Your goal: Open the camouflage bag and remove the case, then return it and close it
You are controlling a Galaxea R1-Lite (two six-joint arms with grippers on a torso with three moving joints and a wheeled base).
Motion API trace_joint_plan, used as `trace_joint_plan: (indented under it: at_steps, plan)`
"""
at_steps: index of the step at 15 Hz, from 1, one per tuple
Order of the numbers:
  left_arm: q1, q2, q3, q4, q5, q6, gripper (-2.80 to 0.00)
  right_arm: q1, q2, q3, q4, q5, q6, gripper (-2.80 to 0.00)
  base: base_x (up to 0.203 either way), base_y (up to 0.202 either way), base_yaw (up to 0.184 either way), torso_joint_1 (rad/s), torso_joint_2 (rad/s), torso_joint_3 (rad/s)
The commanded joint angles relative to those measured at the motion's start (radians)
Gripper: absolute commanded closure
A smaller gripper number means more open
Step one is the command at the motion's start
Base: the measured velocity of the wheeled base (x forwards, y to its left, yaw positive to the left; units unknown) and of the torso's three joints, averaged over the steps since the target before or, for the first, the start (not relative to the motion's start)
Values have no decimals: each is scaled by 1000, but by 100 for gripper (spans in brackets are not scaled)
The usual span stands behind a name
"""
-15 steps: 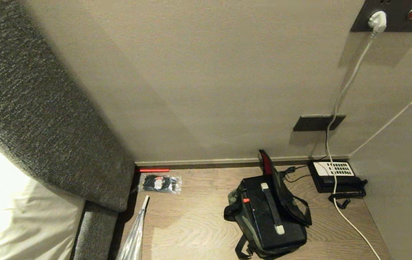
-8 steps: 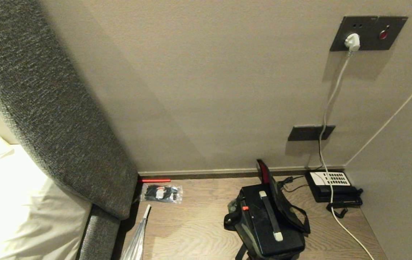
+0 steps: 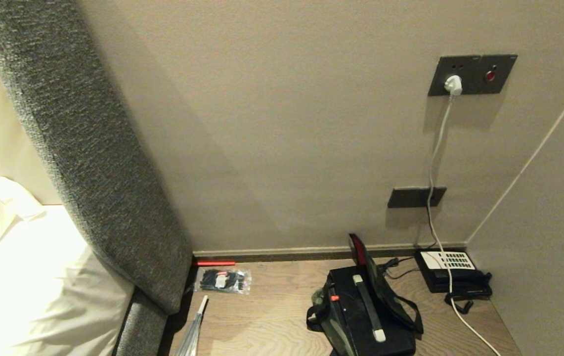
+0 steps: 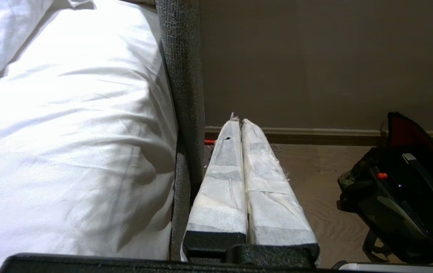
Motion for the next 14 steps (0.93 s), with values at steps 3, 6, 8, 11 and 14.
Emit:
trace_joint_plan:
  at_steps: [3, 6, 8, 11, 14]
  plan:
    - [0, 1, 0, 0, 0, 0, 0, 0, -1, 14, 0, 0, 0, 0, 0, 0, 0, 2, 3, 205]
    - [0, 1, 0, 0, 0, 3, 0, 0, -1, 14, 0, -1, 0, 0, 0, 0, 0, 2, 4, 205]
    - [0, 1, 0, 0, 0, 2, 0, 0, -1, 14, -2, -1, 0, 0, 0, 0, 0, 6, 4, 200]
    - [0, 1, 0, 0, -2, 5, 0, 0, -1, 15, -2, -1, 0, 0, 0, 0, 0, 4, 4, 168]
    - [0, 1, 0, 0, -2, 5, 0, 0, -1, 16, -1, -1, 2, 0, 0, 0, 0, 2, 1, 43]
